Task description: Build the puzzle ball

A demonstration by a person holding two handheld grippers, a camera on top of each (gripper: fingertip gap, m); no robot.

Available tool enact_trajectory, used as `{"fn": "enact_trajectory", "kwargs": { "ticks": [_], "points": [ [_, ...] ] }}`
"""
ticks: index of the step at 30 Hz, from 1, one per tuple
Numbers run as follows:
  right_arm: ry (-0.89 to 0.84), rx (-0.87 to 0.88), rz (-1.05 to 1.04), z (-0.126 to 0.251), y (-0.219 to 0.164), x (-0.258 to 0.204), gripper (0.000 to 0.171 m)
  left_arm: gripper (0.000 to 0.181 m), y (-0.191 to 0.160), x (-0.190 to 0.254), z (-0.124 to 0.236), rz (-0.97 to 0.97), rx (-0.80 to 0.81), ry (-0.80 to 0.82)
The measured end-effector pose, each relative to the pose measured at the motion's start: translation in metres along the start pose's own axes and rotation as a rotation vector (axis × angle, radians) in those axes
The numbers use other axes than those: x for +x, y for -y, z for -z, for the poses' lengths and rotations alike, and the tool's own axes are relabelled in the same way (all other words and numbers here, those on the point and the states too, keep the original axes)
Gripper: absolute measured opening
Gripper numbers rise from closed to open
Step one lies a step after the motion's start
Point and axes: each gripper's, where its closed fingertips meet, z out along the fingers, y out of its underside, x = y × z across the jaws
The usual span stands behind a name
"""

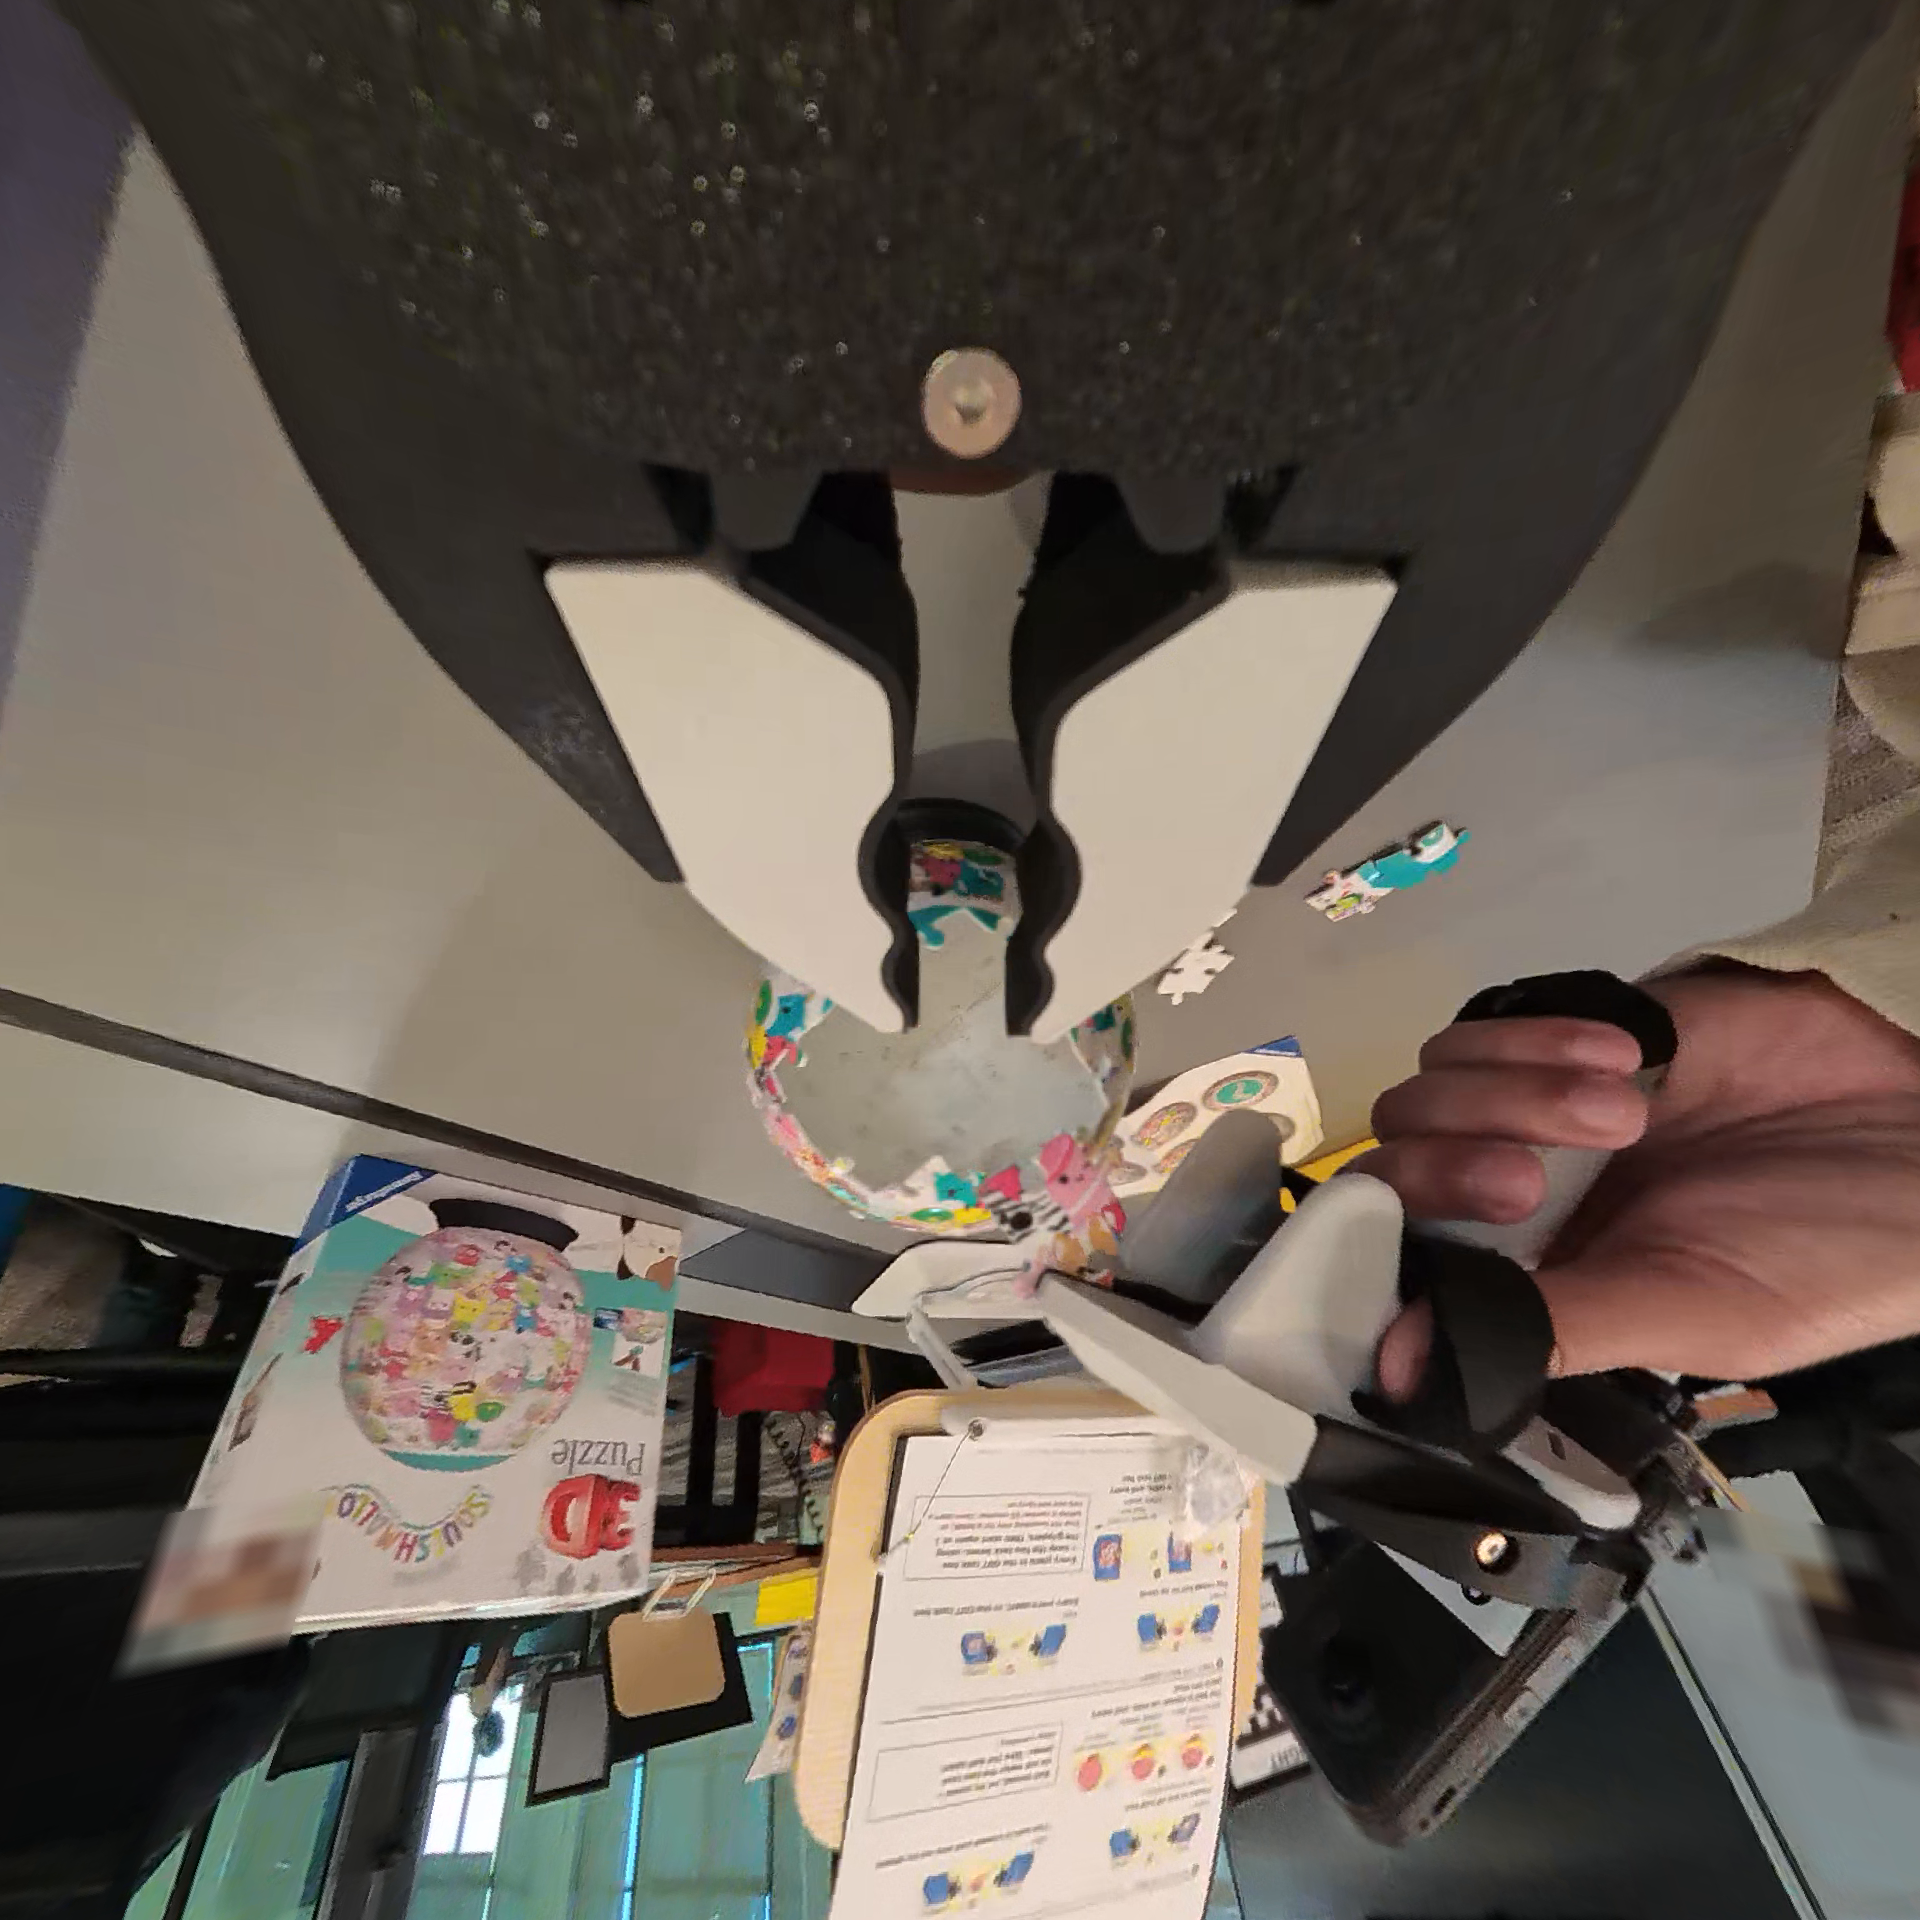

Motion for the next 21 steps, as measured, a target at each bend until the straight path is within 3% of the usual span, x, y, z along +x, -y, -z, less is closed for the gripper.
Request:
{"fn": "enact_trajectory", "kwargs": {
  "ticks": [7,12,19,21],
  "points": [
    [0.016,0.105,0.065,0.009,0.019,-0.009,0.021,0.002,-0.003,0.009,-0.018,0.143,0.032,-0.056],
    [-0.172,0.061,0.419,0.004,0.019,-0.019,0.025,0.002,-0.008,0.003,-0.021,0.242,0.085,-0.032],
    [-0.319,-0.034,0.625,-0.008,0.006,-0.021,0.026,0.001,-0.015,0.008,-0.016,0.395,0.13,-0.085],
    [-0.379,-0.044,0.689,-0.006,0.007,-0.019,0.018,0.002,-0.018,0.009,-0.015,0.414,0.135,-0.094]
  ]
}}
